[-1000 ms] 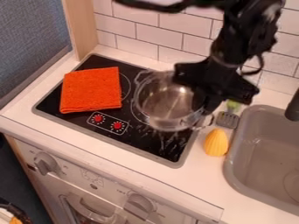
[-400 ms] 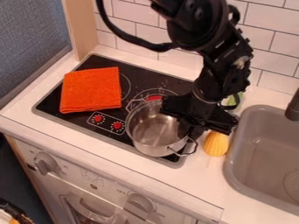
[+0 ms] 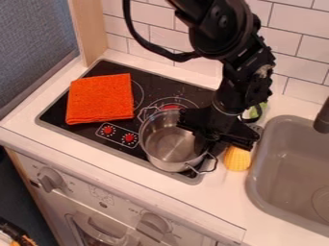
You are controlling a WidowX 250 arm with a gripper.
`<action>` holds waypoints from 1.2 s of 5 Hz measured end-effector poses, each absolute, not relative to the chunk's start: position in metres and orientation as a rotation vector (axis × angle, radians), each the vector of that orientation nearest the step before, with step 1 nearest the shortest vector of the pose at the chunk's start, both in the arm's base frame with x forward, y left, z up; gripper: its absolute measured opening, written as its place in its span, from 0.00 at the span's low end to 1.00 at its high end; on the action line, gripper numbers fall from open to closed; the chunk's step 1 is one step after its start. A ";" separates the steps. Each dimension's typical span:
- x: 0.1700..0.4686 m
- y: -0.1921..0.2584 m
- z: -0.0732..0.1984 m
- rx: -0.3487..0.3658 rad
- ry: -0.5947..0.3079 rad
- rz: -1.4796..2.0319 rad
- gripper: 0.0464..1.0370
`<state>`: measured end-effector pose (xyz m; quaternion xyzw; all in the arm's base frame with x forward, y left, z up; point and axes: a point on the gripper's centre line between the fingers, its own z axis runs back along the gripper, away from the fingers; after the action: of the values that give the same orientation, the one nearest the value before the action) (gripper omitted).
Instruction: Move the silver pot to the bottom right corner of the burner
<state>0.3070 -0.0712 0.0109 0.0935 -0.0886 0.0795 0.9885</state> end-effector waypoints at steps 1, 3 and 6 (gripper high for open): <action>0.308 -0.070 0.012 0.199 -0.175 0.163 0.58; 0.309 -0.068 0.015 0.211 -0.178 0.165 0.97; 0.313 -0.074 0.067 0.206 -0.290 0.155 0.96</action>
<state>0.3129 -0.0743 0.0672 0.1023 -0.1440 0.0769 0.9813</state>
